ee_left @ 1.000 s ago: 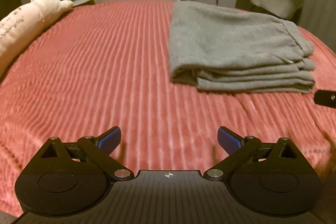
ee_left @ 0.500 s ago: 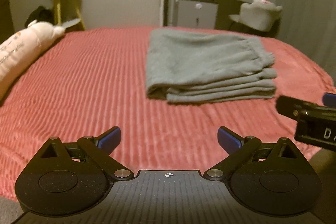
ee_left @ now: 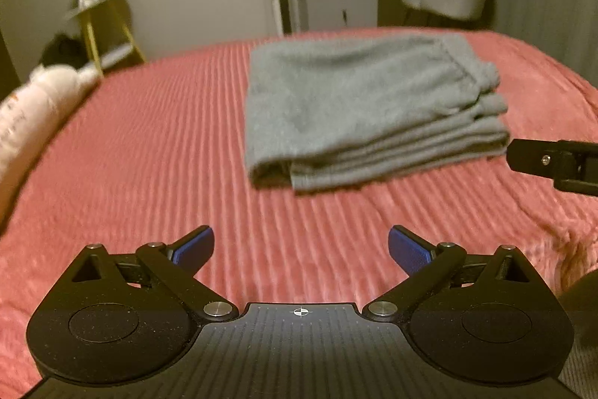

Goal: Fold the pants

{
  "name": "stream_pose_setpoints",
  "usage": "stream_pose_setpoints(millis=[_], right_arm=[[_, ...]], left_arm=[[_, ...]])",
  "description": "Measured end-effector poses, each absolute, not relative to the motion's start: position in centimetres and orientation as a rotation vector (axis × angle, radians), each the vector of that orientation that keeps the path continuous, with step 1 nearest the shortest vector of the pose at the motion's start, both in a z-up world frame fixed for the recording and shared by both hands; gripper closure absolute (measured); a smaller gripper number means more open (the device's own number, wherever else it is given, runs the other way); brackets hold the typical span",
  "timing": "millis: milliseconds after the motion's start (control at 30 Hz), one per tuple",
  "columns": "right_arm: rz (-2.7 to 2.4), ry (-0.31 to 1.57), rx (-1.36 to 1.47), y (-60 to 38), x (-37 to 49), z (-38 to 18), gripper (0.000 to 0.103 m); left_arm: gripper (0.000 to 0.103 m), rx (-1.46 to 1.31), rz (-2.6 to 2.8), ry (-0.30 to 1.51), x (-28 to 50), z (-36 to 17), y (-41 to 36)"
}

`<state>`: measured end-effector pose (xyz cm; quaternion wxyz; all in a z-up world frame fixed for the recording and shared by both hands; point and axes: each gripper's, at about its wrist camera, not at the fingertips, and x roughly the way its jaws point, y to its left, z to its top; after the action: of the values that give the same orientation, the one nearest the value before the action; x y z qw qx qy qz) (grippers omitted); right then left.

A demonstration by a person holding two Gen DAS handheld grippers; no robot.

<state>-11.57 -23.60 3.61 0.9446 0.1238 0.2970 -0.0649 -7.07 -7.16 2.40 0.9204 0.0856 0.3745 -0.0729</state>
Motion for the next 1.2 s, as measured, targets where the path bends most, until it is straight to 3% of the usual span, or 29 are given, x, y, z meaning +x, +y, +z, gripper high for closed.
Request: stream_pose_setpoints(millis=[200,400,733,1200], right_arm=[[-0.118,0.708,0.121,-21.9,-8.0,2.6,0.004],[-0.188,0.654,-0.016,-21.3,-5.6,2.2,0.004],[-0.19,0.726,0.076,-22.7,-3.4,0.0,0.004],[-0.215,0.762,0.091,-23.0,-2.8,-0.8,0.004]], left_arm=[[0.001,0.201,-0.126,0.788,-4.1,2.2,-7.4],[0.001,0.253,-0.146,0.78,-1.1,1.9,-8.5],[0.001,0.208,-0.138,0.783,0.1,-1.1,-7.8],[0.001,0.156,-0.156,0.774,0.7,-1.5,-6.7]])
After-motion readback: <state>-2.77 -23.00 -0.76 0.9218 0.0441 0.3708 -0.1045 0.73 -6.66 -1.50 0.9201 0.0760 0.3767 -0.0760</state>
